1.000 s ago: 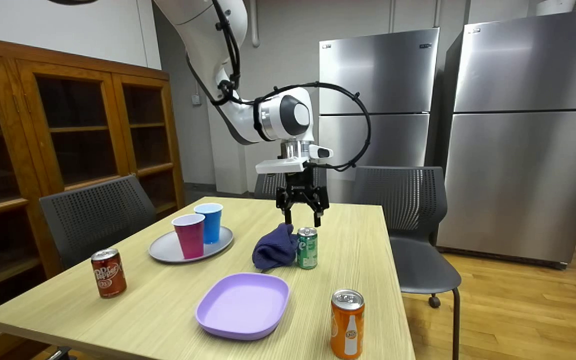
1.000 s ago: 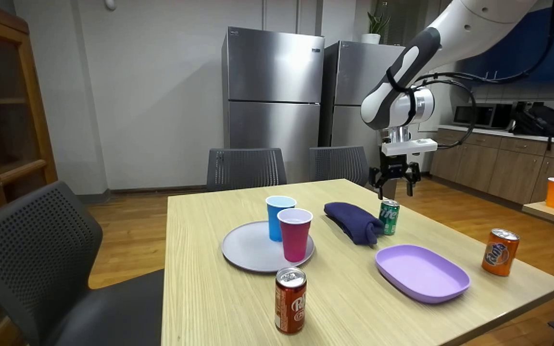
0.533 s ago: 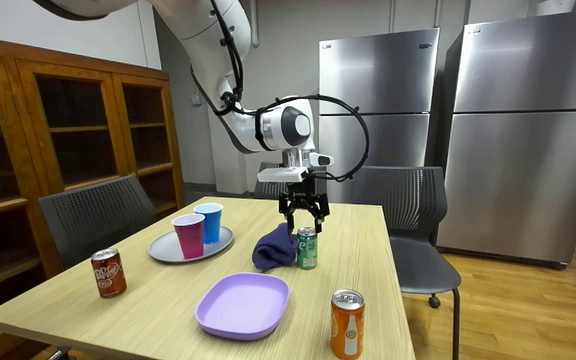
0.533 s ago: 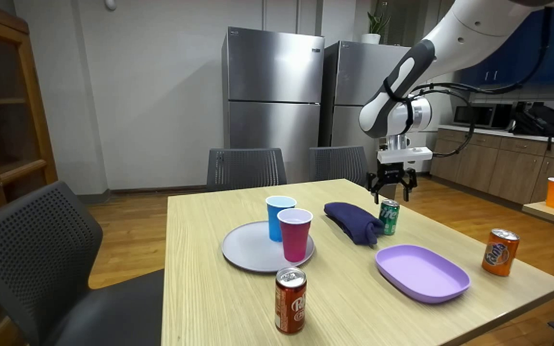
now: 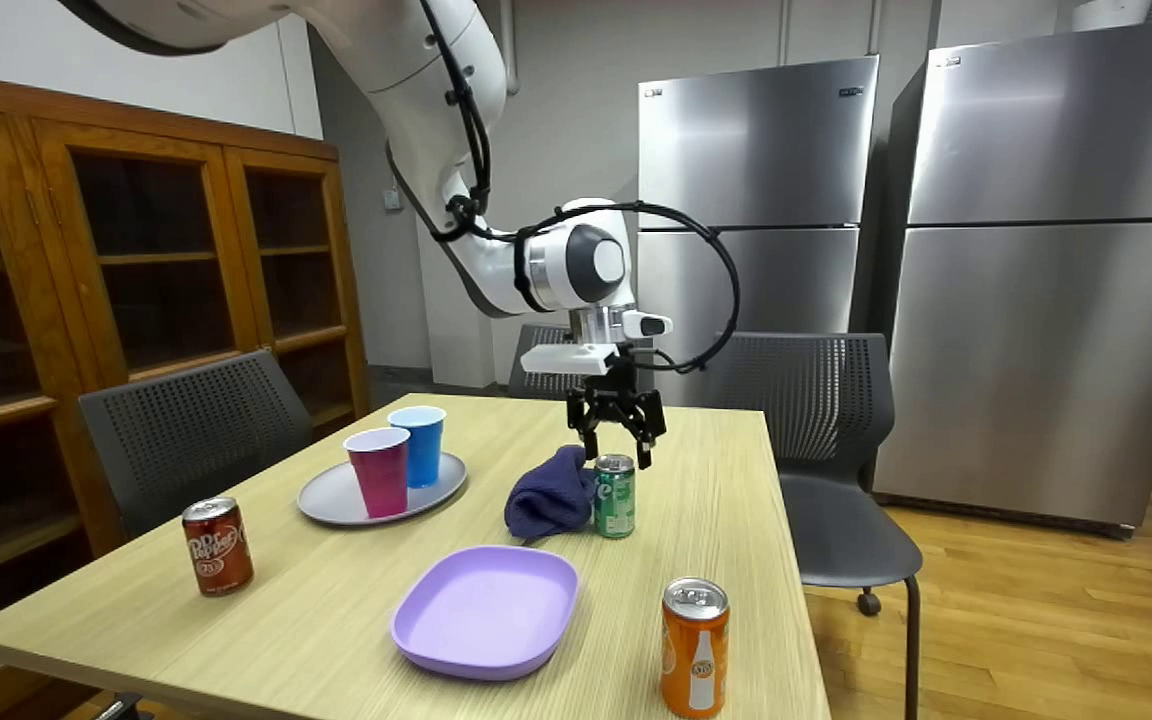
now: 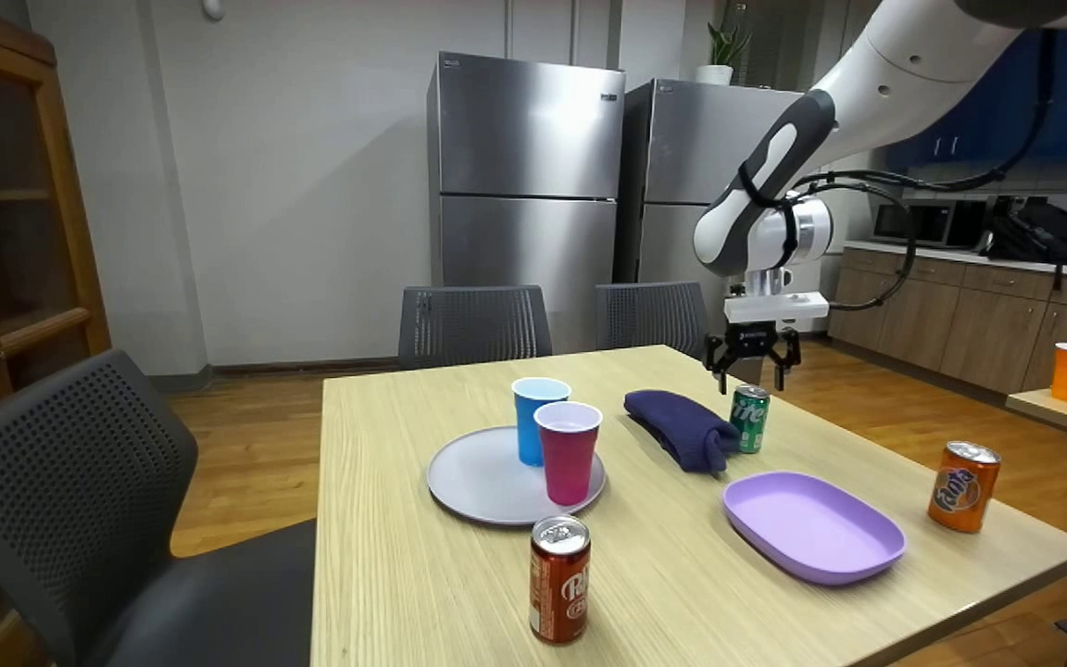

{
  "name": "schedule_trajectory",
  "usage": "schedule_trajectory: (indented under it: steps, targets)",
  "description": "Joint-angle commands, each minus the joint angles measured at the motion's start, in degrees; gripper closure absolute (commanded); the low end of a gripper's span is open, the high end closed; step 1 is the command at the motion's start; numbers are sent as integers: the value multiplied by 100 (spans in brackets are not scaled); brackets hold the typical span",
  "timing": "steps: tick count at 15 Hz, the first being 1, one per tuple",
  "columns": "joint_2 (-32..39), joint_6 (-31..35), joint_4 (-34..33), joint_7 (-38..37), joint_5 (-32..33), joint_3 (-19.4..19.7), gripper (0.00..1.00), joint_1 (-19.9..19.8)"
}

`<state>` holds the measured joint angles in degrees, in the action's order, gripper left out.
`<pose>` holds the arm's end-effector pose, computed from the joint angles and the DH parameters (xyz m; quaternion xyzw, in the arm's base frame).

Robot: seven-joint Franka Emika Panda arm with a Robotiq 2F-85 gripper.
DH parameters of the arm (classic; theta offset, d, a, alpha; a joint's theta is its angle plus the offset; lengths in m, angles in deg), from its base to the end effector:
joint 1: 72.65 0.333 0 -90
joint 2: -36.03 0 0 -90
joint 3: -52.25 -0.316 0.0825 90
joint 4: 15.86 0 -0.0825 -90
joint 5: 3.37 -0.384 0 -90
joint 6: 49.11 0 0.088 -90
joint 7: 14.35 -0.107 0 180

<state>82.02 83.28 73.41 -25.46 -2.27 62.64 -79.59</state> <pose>0.6709 -0.1915 0.1744 0.9741 -0.2133 -0.0232 0.0713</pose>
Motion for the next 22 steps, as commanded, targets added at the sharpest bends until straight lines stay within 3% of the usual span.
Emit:
schedule_trajectory:
  steps: [1, 17, 18, 19, 22]
  targets:
    - [4, 120, -22, -104, -79, -15, 0, -54]
    - [33, 125, 92, -66, -54, -25, 0, -36]
    - [34, 129, 96, -67, -55, -27, 25, -35]
    - [36, 134, 97, -67, -55, -28, 26, -33]
    - [38, 134, 99, -69, -58, -35, 51, -29]
